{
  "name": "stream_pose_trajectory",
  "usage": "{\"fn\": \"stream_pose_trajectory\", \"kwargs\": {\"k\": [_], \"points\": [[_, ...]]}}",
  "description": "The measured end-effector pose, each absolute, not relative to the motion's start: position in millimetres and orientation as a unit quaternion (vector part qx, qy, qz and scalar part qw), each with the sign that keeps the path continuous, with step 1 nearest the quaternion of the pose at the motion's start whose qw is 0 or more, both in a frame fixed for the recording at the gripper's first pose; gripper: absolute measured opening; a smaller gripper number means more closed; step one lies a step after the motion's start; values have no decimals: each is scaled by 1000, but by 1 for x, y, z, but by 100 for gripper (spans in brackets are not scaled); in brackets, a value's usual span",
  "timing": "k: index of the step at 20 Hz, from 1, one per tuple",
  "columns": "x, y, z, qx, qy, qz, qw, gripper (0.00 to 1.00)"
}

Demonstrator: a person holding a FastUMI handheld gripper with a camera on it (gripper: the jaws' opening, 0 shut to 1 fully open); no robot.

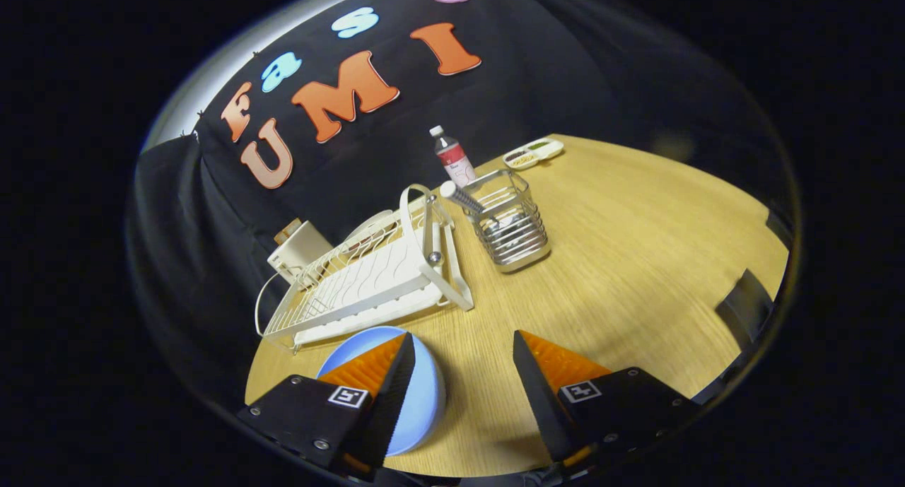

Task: Take the plate from the dish rack, then take the spoon from the basket and place it into the plate.

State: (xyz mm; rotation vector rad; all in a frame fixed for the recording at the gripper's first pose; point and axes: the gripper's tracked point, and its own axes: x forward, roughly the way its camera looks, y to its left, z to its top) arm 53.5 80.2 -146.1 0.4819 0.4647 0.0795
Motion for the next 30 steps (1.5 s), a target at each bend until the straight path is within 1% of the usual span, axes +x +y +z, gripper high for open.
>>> {"fn": "stream_pose_trajectory", "kwargs": {"k": [1,3,6,12,16,18,20,23,24,25,26,27,28,29,30], "points": [[56,71,-143,218,215,25,952,90],[61,55,-132,184,188,2,965,98],[68,48,-111,157,148,-3,976,99],[99,42,-94,100,91,-26,990,98],[123,41,-89,70,67,-40,994,98],[136,47,-92,65,66,-34,995,97],[148,50,-91,67,63,-33,995,92],[165,51,-94,60,60,-40,996,68],[170,53,-96,59,64,-40,995,64],[174,55,-99,60,68,-40,995,53],[176,55,-100,61,70,-42,995,47],[179,51,-100,61,70,-49,995,32],[181,45,-97,59,64,-61,994,24],[180,45,-95,62,61,-59,994,12],[180,46,-94,71,63,-53,994,10]]}}
